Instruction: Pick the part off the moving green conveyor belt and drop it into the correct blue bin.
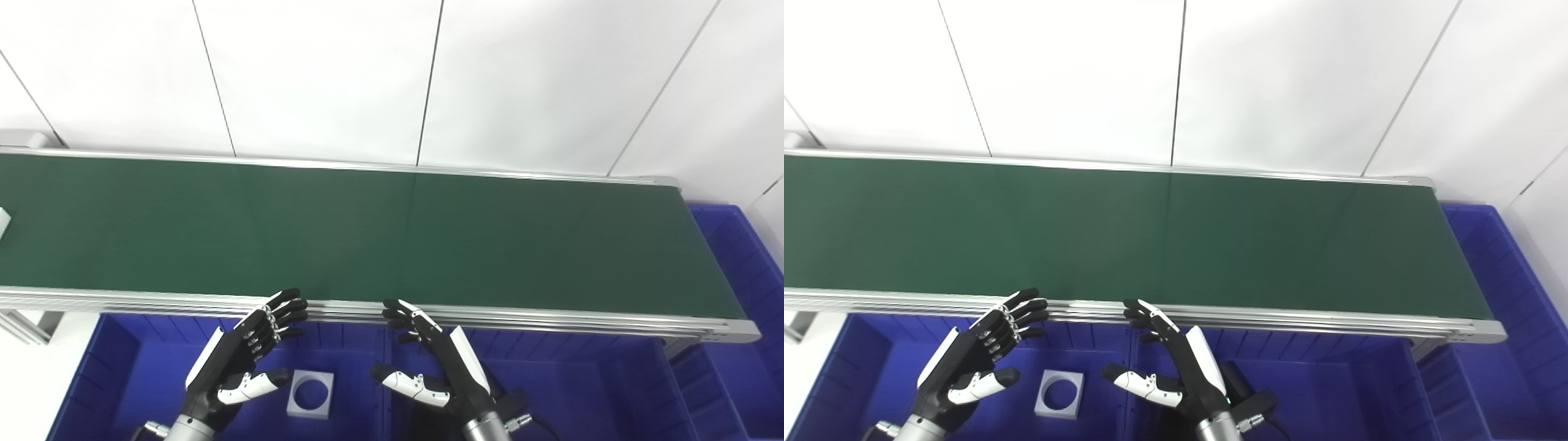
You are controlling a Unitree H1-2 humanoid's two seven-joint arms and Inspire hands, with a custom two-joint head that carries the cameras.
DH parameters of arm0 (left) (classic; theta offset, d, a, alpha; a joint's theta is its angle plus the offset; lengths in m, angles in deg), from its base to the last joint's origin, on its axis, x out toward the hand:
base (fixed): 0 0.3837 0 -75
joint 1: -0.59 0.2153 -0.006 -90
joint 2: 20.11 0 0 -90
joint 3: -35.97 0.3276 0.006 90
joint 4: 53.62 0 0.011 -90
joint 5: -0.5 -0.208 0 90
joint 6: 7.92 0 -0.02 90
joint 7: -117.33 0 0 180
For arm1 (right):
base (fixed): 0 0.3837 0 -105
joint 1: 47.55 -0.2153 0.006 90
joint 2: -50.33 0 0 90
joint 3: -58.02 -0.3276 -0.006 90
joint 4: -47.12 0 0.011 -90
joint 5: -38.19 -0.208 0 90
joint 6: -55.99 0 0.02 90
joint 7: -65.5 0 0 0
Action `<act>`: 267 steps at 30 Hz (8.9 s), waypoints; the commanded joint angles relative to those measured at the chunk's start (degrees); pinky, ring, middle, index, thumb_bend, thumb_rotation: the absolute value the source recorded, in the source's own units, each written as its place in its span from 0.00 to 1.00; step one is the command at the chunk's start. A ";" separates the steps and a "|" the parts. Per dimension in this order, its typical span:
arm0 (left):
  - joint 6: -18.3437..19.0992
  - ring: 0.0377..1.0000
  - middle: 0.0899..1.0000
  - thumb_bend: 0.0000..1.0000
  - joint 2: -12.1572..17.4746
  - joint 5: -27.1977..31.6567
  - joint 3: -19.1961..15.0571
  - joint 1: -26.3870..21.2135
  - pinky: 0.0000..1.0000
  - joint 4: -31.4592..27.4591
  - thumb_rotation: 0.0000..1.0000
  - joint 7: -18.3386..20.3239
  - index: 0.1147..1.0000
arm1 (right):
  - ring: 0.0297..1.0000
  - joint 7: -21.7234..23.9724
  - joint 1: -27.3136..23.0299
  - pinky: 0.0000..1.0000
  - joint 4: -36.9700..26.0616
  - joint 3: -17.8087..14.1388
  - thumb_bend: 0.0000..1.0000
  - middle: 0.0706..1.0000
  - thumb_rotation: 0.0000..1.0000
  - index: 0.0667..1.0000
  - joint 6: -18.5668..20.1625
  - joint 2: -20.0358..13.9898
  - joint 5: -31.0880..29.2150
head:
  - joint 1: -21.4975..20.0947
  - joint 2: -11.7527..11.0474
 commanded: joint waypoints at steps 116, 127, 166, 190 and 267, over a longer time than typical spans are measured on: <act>-6.01 0.77 0.77 0.96 -6.35 -7.63 5.34 -0.29 0.78 3.11 0.33 -3.73 0.79 | 0.71 -2.22 3.54 0.64 1.01 -5.20 0.55 0.75 0.27 0.78 -10.83 -7.19 -5.33 | 41.79 -18.07; -1.75 0.73 0.75 0.95 -3.44 -16.99 4.00 -0.38 0.71 -7.63 0.30 -7.05 0.74 | 0.72 -1.57 3.01 0.64 1.57 -5.13 0.55 0.76 0.28 0.79 -10.36 -7.29 -6.14 | 43.19 -19.00; 19.74 0.82 0.80 0.83 8.17 -26.94 0.92 -18.38 0.78 -20.35 0.19 -5.13 0.74 | 0.72 -1.41 0.22 0.66 5.18 -5.24 0.53 0.75 0.27 0.79 -10.34 -7.25 -7.29 | 45.82 -21.00; 26.38 0.85 0.82 0.87 17.04 -42.17 4.16 -29.67 0.84 -10.63 0.00 -1.91 0.75 | 0.71 -1.80 -0.75 0.65 6.57 -4.99 0.53 0.75 0.30 0.78 -10.96 -7.00 -7.17 | 45.65 -21.51; 25.47 0.76 0.73 0.97 16.26 -57.79 23.06 -42.66 0.76 23.44 0.14 -4.58 0.69 | 0.69 -2.20 1.81 0.62 3.70 -4.33 0.64 0.74 0.47 0.80 -12.37 -6.30 -6.25 | 42.92 -19.07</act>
